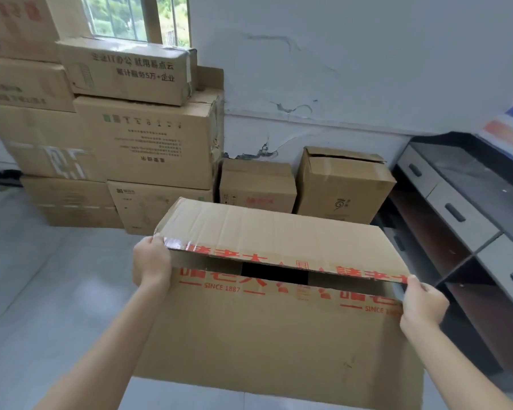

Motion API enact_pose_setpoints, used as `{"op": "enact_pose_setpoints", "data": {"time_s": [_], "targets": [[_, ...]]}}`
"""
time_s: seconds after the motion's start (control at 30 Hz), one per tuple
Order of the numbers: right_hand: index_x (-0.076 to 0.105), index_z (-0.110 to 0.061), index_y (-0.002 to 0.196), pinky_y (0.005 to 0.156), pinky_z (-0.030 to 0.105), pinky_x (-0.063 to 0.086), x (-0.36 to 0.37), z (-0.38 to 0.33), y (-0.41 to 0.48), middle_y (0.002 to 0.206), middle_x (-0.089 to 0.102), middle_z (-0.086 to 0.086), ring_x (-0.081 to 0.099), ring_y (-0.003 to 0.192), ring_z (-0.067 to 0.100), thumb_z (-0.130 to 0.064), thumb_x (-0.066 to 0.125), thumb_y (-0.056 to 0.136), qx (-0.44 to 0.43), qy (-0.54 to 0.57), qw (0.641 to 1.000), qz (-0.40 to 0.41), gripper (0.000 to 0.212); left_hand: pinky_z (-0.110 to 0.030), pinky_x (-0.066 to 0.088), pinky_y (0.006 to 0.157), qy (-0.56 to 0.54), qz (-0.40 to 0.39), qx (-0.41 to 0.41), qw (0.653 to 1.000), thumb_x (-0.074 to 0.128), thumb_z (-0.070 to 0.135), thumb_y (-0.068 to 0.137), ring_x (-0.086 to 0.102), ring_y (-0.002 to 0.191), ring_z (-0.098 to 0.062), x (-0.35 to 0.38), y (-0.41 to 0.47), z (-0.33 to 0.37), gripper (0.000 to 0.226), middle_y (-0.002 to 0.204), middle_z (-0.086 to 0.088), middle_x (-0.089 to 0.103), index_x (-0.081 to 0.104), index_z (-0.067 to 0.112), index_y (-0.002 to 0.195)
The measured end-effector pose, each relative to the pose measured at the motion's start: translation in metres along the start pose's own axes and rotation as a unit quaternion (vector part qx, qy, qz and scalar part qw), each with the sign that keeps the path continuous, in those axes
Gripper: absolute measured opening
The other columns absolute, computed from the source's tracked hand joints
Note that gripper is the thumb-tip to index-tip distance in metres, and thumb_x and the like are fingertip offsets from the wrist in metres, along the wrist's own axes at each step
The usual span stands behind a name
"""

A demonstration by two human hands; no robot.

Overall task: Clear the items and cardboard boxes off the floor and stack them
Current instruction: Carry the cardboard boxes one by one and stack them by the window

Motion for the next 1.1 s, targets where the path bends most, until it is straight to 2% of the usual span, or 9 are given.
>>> {"op": "enact_pose_setpoints", "data": {"time_s": [0.17,0.3,0.47,0.57,0.7,0.8,0.93,1.03,1.1], "targets": [[0.060,0.007,0.105,0.072,0.037,0.042,0.065,-0.043,0.060,0.078,0.057,0.010,0.054,0.077,0.029,-0.018,0.047,0.095,-0.007,0.040,0.999,-0.027,0.030,-0.031,0.019,0.052,-0.002,0.010,0.007,1.000,0.039,0.014,0.088,0.033,0.066,-0.027,0.063,0.050,0.052,0.025,0.061,-0.006,0.038,0.039,0.010,0.063],[0.062,0.004,0.097,0.067,0.033,0.037,0.125,-0.086,0.130,0.066,0.050,0.003,0.047,0.063,0.024,-0.018,0.047,0.094,-0.005,0.049,0.998,-0.048,0.027,-0.031,0.017,0.053,0.000,0.017,0.020,1.000,0.040,0.012,0.085,0.032,0.065,-0.026,0.116,0.087,0.111,0.026,0.059,-0.005,0.036,0.037,0.013,0.059],[0.062,0.001,0.105,0.072,0.035,0.042,0.195,-0.153,0.209,0.090,0.057,0.010,0.053,0.083,0.029,-0.020,0.047,0.094,-0.016,0.064,0.995,-0.080,0.028,-0.030,0.021,0.052,-0.005,0.056,0.028,0.998,0.041,0.013,0.086,0.036,0.065,-0.026,0.168,0.126,0.185,0.023,0.062,-0.006,0.041,0.043,0.011,0.063],[0.062,-0.003,0.100,0.071,0.033,0.041,0.232,-0.193,0.243,0.081,0.056,0.005,0.052,0.078,0.026,-0.020,0.048,0.093,-0.024,0.078,0.992,-0.100,0.023,-0.031,0.024,0.056,-0.029,0.079,0.026,0.996,0.043,0.015,0.085,0.036,0.065,-0.025,0.192,0.152,0.216,0.018,0.065,-0.008,0.044,0.049,0.010,0.068],[0.060,0.003,0.090,0.066,0.031,0.036,0.278,-0.240,0.276,0.063,0.046,0.000,0.044,0.064,0.020,-0.018,0.046,0.093,-0.040,0.097,0.987,-0.122,0.025,-0.033,0.017,0.053,-0.067,0.089,0.029,0.993,0.042,0.011,0.083,0.022,0.059,-0.023,0.221,0.185,0.253,0.024,0.061,-0.004,0.031,0.034,0.015,0.060],[0.053,0.001,0.077,0.056,0.030,0.032,0.312,-0.272,0.299,0.061,0.041,0.002,0.040,0.060,0.020,-0.018,0.045,0.093,-0.055,0.102,0.985,-0.128,0.026,-0.032,0.016,0.055,-0.109,0.095,0.030,0.989,0.042,0.011,0.080,0.026,0.070,-0.021,0.242,0.219,0.277,0.020,0.067,-0.003,0.032,0.037,0.017,0.062],[0.056,0.014,0.105,0.053,0.028,0.027,0.359,-0.307,0.327,0.063,0.042,0.002,0.034,0.055,0.016,-0.020,0.045,0.093,-0.076,0.110,0.984,-0.119,0.038,-0.030,0.020,0.059,-0.171,0.081,0.023,0.982,0.043,0.013,0.076,0.030,0.075,-0.019,0.282,0.273,0.303,0.022,0.069,-0.003,0.035,0.035,0.021,0.057],[0.059,0.012,0.105,0.056,0.030,0.030,0.392,-0.324,0.348,0.061,0.045,0.002,0.035,0.054,0.015,-0.018,0.047,0.093,-0.078,0.120,0.985,-0.101,0.035,-0.033,0.024,0.064,-0.167,0.061,0.023,0.984,0.043,0.011,0.079,0.029,0.070,-0.021,0.322,0.314,0.322,0.025,0.064,-0.003,0.036,0.035,0.018,0.056],[0.058,0.013,0.108,0.063,0.031,0.032,0.414,-0.335,0.362,0.073,0.058,0.014,0.040,0.059,0.018,-0.015,0.047,0.092,-0.080,0.128,0.985,-0.086,0.034,-0.032,0.023,0.062,-0.158,0.051,0.029,0.986,0.043,0.010,0.081,0.027,0.064,-0.023,0.349,0.345,0.336,0.029,0.058,-0.005,0.033,0.033,0.014,0.054]]}}
Point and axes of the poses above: each hand's wrist, its own y-axis towards the middle knuckle, its own x-axis out of the palm, z = x × y, the point moved 6 cm from there along y, towards the middle knuckle
